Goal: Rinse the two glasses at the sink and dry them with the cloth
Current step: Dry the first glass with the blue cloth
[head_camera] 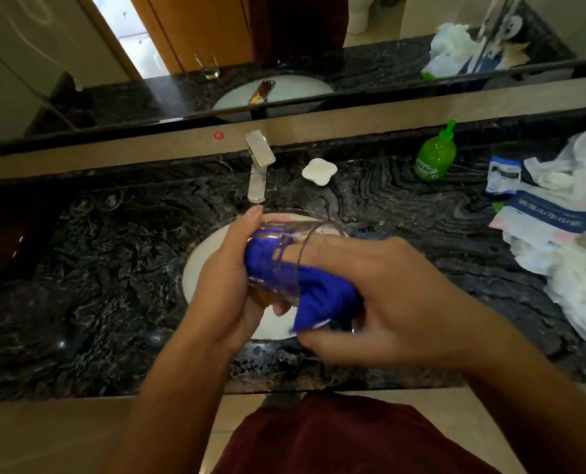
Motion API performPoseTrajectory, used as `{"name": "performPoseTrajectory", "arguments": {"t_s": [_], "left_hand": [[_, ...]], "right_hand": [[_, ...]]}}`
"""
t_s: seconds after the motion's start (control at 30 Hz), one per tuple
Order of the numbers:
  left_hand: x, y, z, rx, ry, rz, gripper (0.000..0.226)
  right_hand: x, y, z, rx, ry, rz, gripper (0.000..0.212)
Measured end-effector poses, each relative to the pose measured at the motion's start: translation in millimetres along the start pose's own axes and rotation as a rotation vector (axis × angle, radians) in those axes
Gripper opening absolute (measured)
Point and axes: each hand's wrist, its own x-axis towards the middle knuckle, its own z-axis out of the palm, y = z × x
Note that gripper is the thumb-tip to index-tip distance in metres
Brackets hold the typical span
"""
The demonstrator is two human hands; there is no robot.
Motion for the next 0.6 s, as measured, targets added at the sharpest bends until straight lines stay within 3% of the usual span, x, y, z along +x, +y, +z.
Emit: {"name": "performPoseTrajectory", "arguments": {"t_s": [0.1, 0.23, 0.4, 0.47, 0.6], "left_hand": [[-1, 0, 2, 0.062, 0.02, 0.016, 0.046], [-3, 0, -2, 0.328, 0.008, 0.212, 0.038], [-6, -10, -14, 0.55, -0.075, 0.559, 0.046], [-5, -14, -15, 0.6, -0.084, 0.602, 0.044], [-4, -17, -11, 0.559, -0.016, 0.645, 0.031]], "right_hand": [[9, 5, 17, 0.264, 0.179, 0.092, 0.035], [12, 11, 29, 0.864, 0.29, 0.485, 0.008], [21, 17, 34, 1.471, 0.329, 0.697, 0.035], [22, 14, 32, 1.498, 0.295, 0.704, 0.037], [23, -3, 30, 1.18, 0.357, 0.628, 0.029]]}}
